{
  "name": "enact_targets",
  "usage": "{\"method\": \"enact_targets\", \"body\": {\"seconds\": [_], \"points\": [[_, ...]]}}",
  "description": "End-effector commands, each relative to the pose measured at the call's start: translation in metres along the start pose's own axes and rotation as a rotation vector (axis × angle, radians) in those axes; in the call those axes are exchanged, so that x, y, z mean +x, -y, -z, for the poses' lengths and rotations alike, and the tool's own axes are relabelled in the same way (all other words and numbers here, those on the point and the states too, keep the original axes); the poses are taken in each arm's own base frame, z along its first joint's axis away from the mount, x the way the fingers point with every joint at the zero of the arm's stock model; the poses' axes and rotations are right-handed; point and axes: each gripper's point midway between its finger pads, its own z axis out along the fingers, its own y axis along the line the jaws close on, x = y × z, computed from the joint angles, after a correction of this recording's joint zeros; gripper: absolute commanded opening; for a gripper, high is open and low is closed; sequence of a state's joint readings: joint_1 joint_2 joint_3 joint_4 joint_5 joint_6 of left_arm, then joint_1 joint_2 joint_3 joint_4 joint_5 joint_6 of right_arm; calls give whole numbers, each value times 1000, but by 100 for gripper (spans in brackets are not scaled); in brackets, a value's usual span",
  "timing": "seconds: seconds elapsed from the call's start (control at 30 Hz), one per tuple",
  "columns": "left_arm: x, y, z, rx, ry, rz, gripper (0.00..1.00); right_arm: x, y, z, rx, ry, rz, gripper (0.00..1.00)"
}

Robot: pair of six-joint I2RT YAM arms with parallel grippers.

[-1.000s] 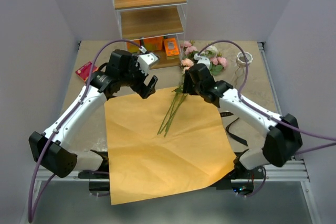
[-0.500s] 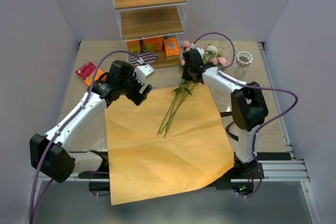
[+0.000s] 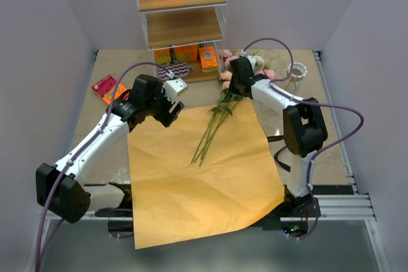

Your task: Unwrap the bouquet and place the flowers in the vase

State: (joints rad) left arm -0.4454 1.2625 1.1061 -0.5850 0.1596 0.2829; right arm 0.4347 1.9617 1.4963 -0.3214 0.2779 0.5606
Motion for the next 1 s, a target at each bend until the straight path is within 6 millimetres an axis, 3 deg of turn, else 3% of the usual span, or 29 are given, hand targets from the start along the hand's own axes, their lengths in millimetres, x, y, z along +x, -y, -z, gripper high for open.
{"method": "enact_targets", "body": {"seconds": [0.0, 0.2, 0.5, 0.73, 0.97], "points": [[-3, -6, 2, -26, 26, -26, 76, -6, 1, -10, 19, 26, -1, 20], [-2, -10, 3, -48, 27, -34, 76, 4, 2, -22, 31, 5, -3, 34], [3, -12, 5, -68, 20, -41, 76, 8, 0, -34, 32, 4, -18, 34], [4, -12, 9, -77, 25, -47, 76, 23, 4, -43, 44, -28, -31, 32], [2, -11, 10, -73, 27, -39, 76, 34, 11, -30, 39, -35, -39, 32]]}}
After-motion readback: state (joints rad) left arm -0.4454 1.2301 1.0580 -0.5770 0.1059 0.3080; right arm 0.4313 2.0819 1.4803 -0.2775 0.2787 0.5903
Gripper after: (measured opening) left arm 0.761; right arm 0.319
